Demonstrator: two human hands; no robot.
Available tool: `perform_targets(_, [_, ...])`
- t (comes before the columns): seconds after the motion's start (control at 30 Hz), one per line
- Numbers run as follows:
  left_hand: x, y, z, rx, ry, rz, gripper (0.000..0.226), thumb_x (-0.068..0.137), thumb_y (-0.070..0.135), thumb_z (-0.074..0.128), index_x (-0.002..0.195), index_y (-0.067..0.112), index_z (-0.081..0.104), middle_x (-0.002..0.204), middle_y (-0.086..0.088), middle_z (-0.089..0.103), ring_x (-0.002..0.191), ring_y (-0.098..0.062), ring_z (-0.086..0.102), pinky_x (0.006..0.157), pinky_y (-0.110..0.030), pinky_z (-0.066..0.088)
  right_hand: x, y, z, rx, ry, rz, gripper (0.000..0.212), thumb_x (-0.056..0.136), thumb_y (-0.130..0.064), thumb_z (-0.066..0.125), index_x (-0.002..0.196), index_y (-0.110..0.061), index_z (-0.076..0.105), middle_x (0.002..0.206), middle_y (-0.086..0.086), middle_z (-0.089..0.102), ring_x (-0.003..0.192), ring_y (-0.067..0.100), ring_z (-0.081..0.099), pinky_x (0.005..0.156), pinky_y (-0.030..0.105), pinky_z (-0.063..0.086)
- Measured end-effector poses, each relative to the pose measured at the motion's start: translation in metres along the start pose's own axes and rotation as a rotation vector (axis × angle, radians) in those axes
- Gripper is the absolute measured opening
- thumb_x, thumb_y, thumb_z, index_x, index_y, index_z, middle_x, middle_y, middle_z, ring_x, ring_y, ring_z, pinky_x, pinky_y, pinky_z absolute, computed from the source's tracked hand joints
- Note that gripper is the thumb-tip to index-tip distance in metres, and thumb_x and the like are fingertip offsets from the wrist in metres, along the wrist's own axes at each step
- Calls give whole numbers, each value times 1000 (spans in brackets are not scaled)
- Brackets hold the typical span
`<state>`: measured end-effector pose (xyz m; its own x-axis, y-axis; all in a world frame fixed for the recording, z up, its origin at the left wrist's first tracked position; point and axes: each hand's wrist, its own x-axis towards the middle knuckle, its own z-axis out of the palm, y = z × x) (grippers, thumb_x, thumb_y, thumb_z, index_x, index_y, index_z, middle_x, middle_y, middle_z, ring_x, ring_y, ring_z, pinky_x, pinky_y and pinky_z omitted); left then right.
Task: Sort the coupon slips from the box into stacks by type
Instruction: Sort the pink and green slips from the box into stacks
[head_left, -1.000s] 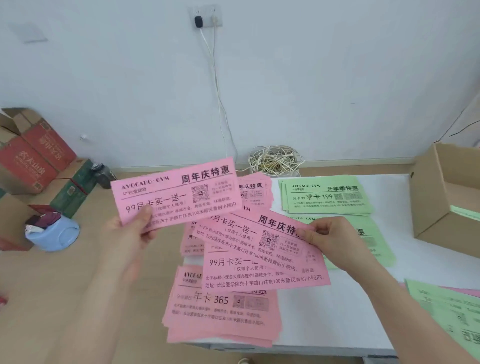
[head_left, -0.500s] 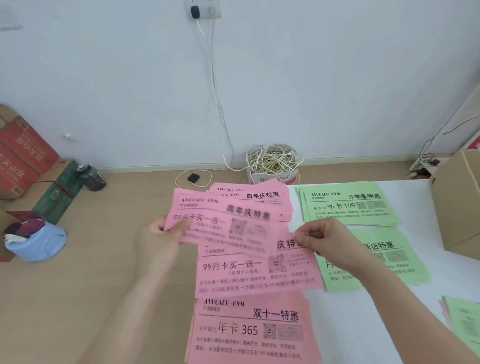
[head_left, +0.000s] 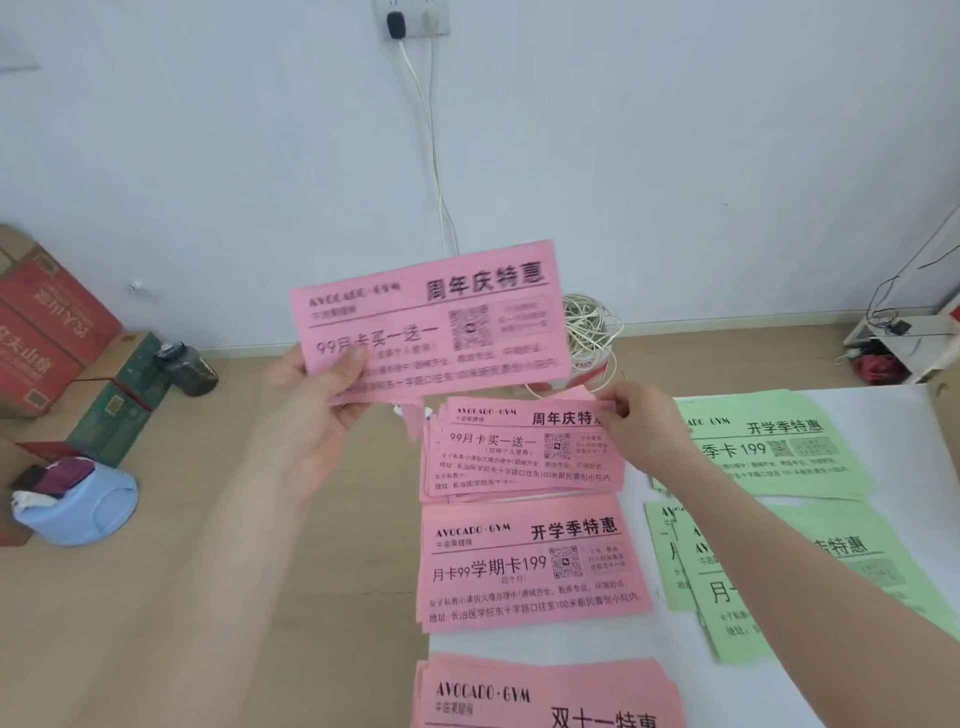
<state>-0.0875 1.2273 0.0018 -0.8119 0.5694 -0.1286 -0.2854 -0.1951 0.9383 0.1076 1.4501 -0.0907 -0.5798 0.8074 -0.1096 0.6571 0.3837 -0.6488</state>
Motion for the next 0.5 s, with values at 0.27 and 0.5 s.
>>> perform_targets(0.27, [24,-10,67,-300,-227,-156,28,75,10,62,102,11,63,91,-3,71,76,-15,69,62,-26,58,-6,8,15,-115,128,5,32,93,-22,55,125,-18,58,116,4,59,107,24,54,90,36,45])
perform_targets(0.5, [31,-83,47,47,56,-336,25,81,0,66,105,7,65,100,-9,72,90,-24,70,78,-38,58,-29,3,12,418,83,140,26,97,-12,47,118,-21,58,107,-3,65,82,8,59,68,26,46])
